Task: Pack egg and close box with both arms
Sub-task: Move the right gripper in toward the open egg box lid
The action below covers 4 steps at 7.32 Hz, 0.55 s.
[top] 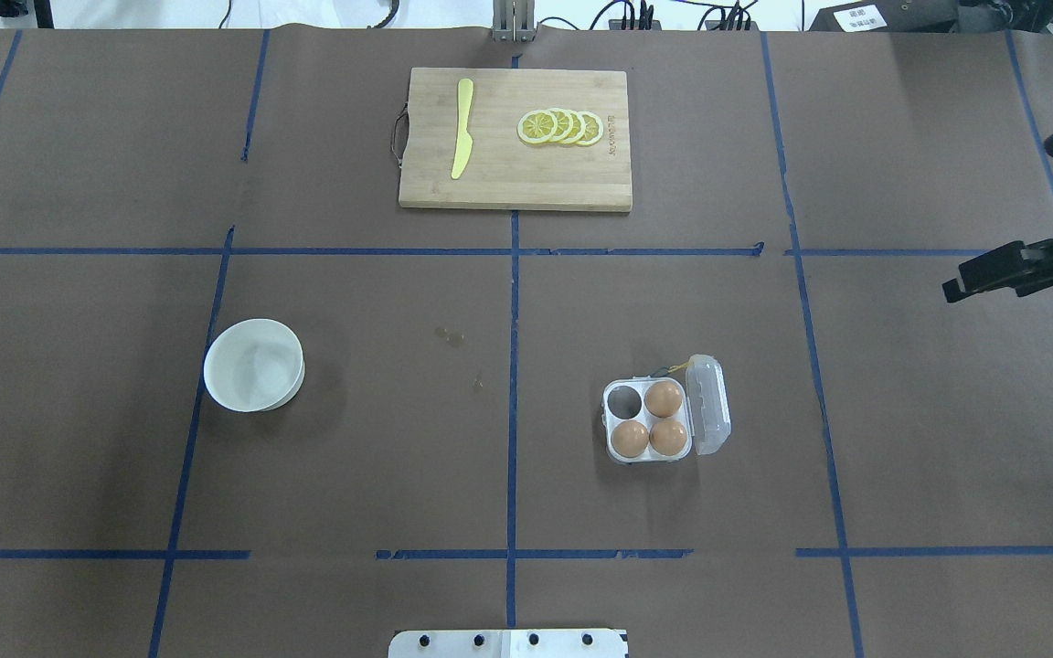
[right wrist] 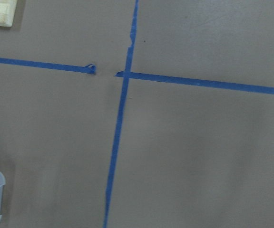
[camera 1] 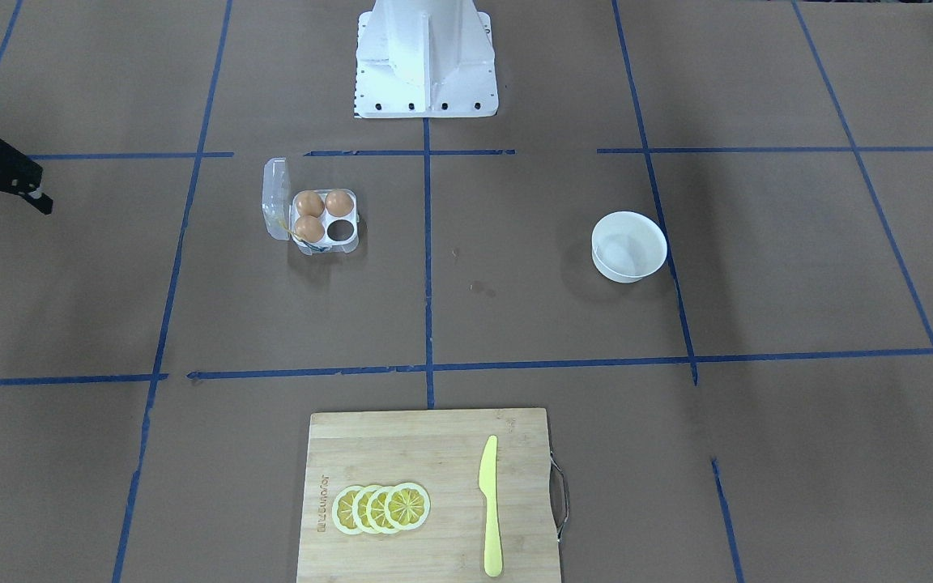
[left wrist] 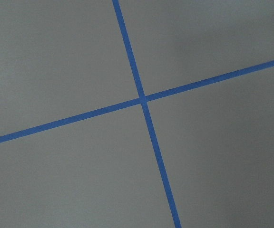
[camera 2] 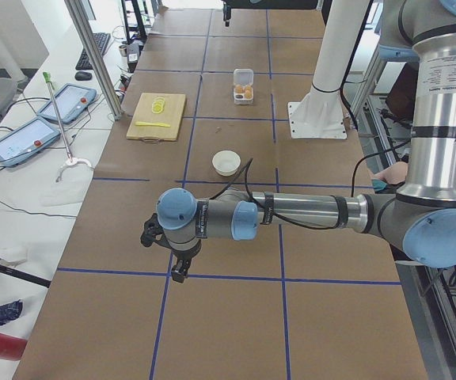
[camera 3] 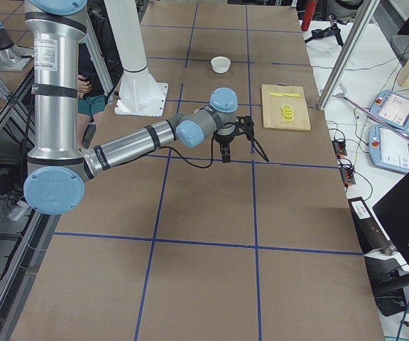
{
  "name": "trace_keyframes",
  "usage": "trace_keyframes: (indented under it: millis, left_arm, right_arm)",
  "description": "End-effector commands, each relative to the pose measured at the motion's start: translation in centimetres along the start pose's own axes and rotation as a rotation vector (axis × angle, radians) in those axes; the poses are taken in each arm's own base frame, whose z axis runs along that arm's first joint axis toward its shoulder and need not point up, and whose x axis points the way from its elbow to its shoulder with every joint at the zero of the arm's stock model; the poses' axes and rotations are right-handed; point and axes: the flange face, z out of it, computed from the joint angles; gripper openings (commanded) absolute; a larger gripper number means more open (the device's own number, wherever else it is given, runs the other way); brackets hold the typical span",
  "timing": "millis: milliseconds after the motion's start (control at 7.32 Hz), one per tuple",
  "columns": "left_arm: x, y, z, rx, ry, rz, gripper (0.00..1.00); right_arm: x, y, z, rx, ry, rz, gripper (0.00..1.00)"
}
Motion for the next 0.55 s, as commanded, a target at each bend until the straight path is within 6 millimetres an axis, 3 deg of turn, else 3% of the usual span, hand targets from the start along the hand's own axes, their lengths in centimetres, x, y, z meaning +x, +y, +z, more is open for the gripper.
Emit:
trace_keyframes:
  millis: [0, 410]
  left_arm:
    - [0.2, -0.1, -0.2, 0.003, 0.001, 0.002, 1.00]
    - [0.3, -0.6, -0.3, 0.006, -0.006, 0.009, 1.00]
  right_arm:
    - [-6.0, 1.4, 4.0, 0.008, -0.031, 0.028, 1.00]
    - [-16.8, 3.9, 9.6, 0.008, -0.057, 0.099, 1.00]
